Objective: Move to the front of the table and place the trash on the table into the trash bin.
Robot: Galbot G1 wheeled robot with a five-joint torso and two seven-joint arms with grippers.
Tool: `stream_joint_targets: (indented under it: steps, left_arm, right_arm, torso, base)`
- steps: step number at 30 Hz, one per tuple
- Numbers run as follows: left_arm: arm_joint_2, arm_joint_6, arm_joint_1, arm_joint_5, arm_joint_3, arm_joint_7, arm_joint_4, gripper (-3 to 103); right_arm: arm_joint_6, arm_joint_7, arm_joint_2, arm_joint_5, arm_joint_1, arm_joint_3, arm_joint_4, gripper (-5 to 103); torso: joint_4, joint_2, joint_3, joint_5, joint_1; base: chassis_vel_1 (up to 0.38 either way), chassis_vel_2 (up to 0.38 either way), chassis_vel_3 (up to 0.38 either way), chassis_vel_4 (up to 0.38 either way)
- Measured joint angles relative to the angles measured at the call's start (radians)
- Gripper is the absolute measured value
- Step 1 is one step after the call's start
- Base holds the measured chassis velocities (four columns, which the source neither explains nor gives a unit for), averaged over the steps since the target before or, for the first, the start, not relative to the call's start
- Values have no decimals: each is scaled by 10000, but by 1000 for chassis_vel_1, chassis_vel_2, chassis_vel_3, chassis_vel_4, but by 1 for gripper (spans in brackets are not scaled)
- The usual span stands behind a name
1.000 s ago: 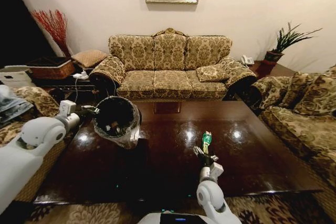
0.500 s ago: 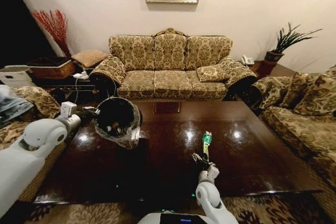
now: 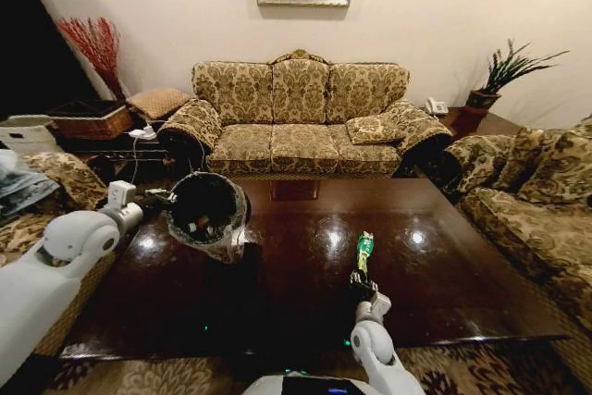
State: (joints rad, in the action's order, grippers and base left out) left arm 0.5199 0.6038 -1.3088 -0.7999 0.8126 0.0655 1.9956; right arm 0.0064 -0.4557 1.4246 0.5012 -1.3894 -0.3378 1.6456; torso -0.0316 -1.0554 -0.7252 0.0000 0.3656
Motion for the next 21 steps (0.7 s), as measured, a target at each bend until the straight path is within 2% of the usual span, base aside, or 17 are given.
stream_joint_targets:
  steps: [1, 4, 6, 7, 9, 14, 15, 18, 19, 21]
  left_arm:
    - [13, 0, 0, 0, -2, -7, 12, 0]
    - [38, 0, -6, 0, -2, -7, 18, 0]
    - [55, 0, -11, 3, -2, -7, 13, 0]
    - [55, 0, -11, 3, -2, -7, 13, 0]
    - [65, 0, 1, 5, -2, -6, 12, 0]
    - [72, 0, 9, 5, -2, -6, 12, 0]
    - [73, 0, 9, 6, -2, -6, 11, 0]
    - [60, -20, 9, 15, -4, -6, -54, 0]
    - [60, -20, 9, 15, -4, -6, -54, 0]
    - [57, -30, 6, 33, -25, -7, -76, 0]
  right_arm:
    - [-57, 7, 1, 28, 6, -29, 28, 26]
    - [-87, 56, -5, -7, -1, -51, 38, 21]
    - [-111, 65, -9, -23, -27, -62, 81, 10]
    - [-111, 65, -9, -23, -27, -62, 81, 10]
    - [-135, 68, -9, -31, -75, -62, 186, 2]
    - [-54, 149, 3, -94, -157, -35, 483, 0]
    - [243, 441, 3, -229, -224, -36, 628, 0]
    - [1742, 3223, -101, -594, -533, -169, 1581, 0]
    - [1742, 3223, -101, -594, -533, -169, 1581, 0]
    - [2136, 5299, -394, -125, -619, -219, 2382, 0]
  torso:
    - [0, 0, 0, -1, 0]
    - [-1, 0, 0, 0, 0]
    - [-1, 0, 0, -1, 0]
    - [-1, 0, 0, -1, 0]
    - [0, 0, 0, 0, 0]
    - [-1, 0, 0, 0, 0]
    - [-1, 0, 0, 0, 0]
    - [1, 0, 0, 0, 0]
    - [1, 0, 0, 0, 0]
    - [-1, 0, 0, 0, -1]
  base:
    - [0, 0, 0, 0]
    - [0, 0, 0, 0]
    - [0, 0, 0, 0]
    - [0, 0, 0, 0]
    - [0, 0, 0, 0]
    - [0, 0, 0, 0]
    - [0, 0, 0, 0]
    - [0, 0, 0, 0]
    - [0, 0, 0, 0]
    - [0, 0, 0, 0]
